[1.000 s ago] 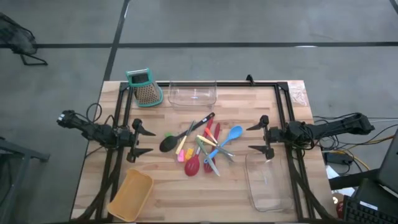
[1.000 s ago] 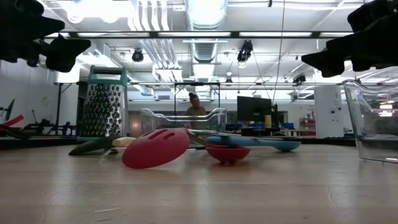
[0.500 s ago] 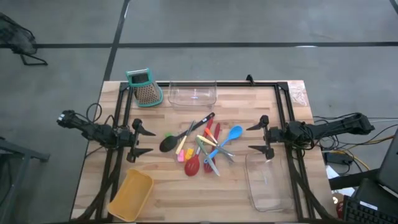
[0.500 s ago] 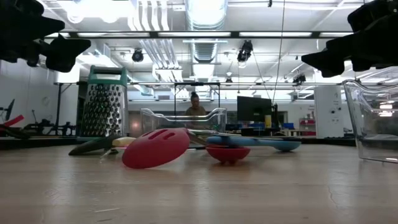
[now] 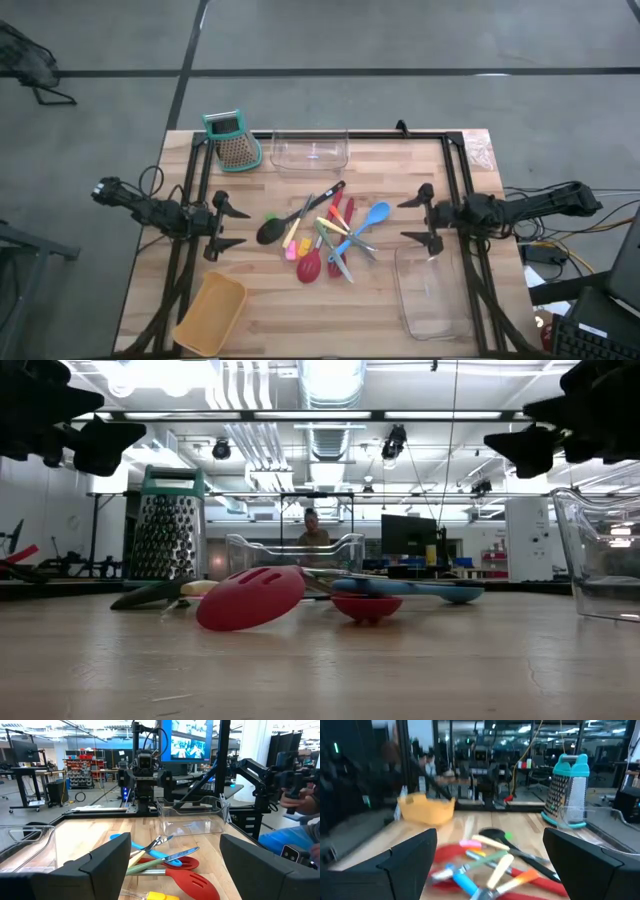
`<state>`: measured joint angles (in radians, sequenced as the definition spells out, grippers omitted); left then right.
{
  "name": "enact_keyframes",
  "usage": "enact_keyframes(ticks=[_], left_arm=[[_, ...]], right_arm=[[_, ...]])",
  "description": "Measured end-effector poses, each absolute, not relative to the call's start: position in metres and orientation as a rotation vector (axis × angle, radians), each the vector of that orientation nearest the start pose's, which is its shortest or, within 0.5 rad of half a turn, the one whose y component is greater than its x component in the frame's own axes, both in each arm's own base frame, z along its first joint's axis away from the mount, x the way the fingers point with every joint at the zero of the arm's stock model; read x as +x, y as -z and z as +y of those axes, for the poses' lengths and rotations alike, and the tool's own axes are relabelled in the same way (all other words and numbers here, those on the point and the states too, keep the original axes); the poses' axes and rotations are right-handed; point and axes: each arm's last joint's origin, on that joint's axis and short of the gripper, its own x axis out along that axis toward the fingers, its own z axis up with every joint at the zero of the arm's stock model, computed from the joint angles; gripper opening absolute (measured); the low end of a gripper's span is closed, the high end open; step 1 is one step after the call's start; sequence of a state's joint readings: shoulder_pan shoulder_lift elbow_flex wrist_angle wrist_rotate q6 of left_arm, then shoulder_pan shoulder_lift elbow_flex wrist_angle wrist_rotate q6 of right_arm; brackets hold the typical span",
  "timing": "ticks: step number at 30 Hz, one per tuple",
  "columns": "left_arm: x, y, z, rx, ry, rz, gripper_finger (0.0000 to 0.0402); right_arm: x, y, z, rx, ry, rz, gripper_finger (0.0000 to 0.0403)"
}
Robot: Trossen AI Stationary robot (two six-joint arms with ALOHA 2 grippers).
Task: Pick & Place Kitchen Items
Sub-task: Put the orange knife into the bottom transparent bin
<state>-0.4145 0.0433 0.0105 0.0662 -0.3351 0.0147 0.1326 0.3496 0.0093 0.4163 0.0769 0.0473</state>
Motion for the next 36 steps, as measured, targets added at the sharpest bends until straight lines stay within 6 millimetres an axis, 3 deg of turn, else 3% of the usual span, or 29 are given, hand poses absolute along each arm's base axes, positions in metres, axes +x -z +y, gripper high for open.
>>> enact_keyframes(ticks=[10, 25, 30, 36], left_arm=[[0.094, -0.17, -0.031, 0.003, 0.08, -0.032, 0.0312], [0.094, -0.17, -0.031, 0.002, 0.079, -0.032, 0.0312], [0.094, -0.17, -0.031, 0.003, 0.08, -0.032, 0.0312], [0.094, -0.17, -0.031, 0.003, 0.079, -0.032, 0.0312]], right_arm=[[0.118, -0.198, 0.013, 0.193, -0.081, -0.306, 0.0364], [0.128, -0.209, 0.015, 0.333, -0.123, -0.464, 0.0364], [0.145, -0.213, 0.016, 0.366, -0.074, -0.392, 0.0364], [0.187, -0.228, 0.017, 0.422, 0.089, -0.204, 0.0364]])
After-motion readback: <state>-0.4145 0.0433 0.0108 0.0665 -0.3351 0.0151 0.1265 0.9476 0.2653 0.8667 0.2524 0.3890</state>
